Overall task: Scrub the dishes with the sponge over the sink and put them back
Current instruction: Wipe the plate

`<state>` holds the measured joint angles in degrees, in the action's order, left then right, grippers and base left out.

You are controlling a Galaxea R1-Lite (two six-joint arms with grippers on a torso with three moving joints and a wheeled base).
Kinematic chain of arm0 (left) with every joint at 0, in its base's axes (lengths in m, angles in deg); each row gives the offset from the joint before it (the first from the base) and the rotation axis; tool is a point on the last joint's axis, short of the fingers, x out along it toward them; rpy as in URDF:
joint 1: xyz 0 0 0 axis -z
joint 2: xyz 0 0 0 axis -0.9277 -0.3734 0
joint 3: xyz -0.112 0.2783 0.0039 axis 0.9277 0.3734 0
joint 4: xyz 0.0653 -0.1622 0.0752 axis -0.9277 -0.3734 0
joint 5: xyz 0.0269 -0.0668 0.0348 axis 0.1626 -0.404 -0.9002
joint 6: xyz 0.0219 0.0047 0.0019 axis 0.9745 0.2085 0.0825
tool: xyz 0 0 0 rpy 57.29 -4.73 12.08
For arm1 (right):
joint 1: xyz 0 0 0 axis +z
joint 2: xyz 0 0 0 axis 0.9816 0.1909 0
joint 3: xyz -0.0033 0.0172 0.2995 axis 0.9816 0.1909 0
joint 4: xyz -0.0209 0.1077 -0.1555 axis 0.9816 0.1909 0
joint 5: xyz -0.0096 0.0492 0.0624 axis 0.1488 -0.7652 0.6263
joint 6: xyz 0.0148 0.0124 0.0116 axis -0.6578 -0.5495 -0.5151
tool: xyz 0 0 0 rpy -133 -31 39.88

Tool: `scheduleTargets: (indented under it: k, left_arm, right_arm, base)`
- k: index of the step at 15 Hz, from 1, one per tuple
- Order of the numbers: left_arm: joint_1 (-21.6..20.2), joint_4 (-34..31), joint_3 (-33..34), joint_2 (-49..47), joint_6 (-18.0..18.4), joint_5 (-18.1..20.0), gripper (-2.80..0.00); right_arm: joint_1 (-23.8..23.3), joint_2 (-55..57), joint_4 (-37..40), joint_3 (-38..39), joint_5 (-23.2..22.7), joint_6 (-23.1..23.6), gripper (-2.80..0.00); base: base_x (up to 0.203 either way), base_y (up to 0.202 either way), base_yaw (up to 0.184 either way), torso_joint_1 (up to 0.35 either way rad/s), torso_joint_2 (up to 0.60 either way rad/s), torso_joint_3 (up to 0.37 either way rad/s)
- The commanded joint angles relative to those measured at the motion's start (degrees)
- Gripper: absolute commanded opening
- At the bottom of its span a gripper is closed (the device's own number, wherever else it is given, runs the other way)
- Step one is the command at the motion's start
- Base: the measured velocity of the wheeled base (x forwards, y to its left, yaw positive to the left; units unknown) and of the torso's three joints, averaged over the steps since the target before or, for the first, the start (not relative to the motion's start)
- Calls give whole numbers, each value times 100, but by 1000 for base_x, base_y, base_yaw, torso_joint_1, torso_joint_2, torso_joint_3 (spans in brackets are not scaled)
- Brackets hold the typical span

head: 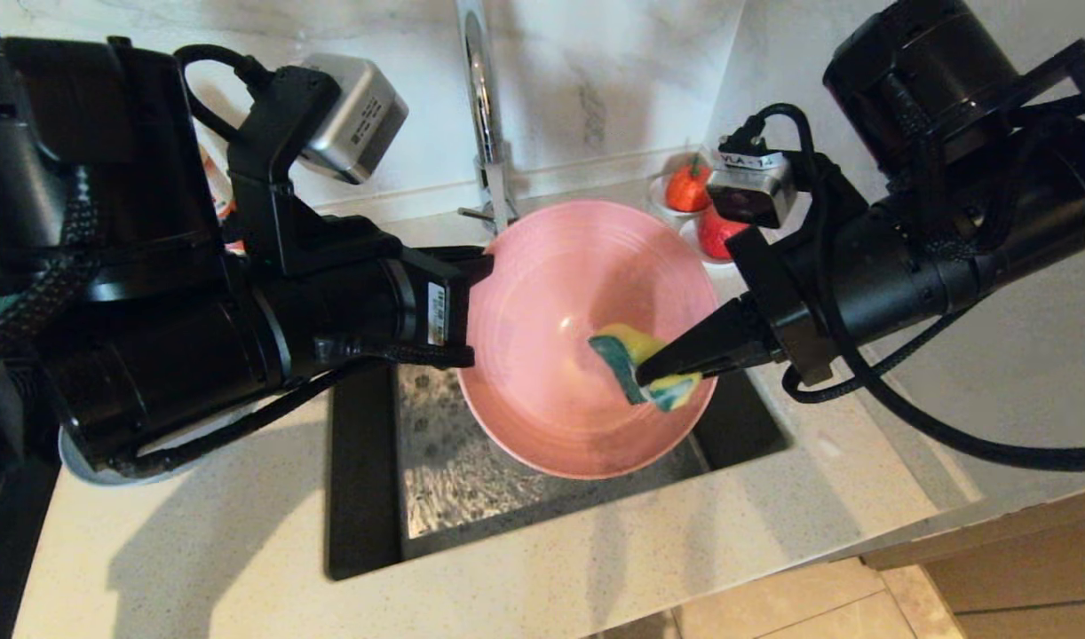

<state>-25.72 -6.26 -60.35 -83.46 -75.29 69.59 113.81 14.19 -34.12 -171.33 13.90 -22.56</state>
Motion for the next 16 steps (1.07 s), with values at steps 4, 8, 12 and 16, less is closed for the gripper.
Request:
scheduleTargets:
  k: [4,8,12,16]
  left_arm:
    - [190,11,65,-16,-38,0,-280]
    - [394,20,166,-16,-29,0,-280]
    - [517,19,331,45,6,22,-280]
    - [583,11,526,141,50,44,-280]
  right_arm:
    - [225,295,-268,-109,155,-30,-280]
    - [324,340,-529,-116,257,-30,-280]
    - [324,383,-869,-132,327,-30,-280]
    - [281,260,-1002,-132,380,-30,-280]
  base:
    - [0,0,0,0,0,0]
    - [0,0,0,0,0,0]
    - [0,0,0,0,0,0]
    - [0,0,0,0,0,0]
